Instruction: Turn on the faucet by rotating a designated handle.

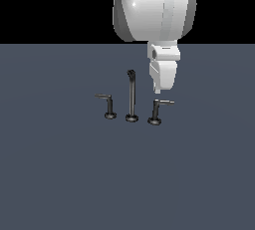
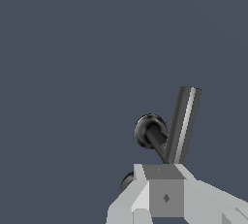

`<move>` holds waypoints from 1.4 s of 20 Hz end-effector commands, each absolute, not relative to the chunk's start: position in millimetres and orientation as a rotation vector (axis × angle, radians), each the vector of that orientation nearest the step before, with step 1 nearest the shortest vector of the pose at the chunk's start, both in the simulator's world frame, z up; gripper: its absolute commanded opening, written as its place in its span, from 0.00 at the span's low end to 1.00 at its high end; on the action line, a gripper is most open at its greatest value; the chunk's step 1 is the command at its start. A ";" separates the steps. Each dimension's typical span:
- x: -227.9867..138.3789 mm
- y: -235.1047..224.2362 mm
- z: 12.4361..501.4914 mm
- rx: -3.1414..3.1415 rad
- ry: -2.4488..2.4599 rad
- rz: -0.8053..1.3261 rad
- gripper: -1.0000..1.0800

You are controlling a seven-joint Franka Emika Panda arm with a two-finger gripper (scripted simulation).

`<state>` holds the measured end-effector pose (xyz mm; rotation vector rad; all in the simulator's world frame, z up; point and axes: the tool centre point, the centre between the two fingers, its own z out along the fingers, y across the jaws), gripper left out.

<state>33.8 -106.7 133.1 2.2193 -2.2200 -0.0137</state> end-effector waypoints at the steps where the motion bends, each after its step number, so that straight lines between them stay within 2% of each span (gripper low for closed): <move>1: 39.8 -120.8 121.0 2.149 -2.288 -0.006 0.00; 8: 46.9 -145.8 100.9 2.025 -2.400 0.001 0.00; 16: 47.5 -149.7 97.9 2.007 -2.416 0.001 0.00; 28: 8.9 -160.2 98.1 2.006 -2.418 0.000 0.00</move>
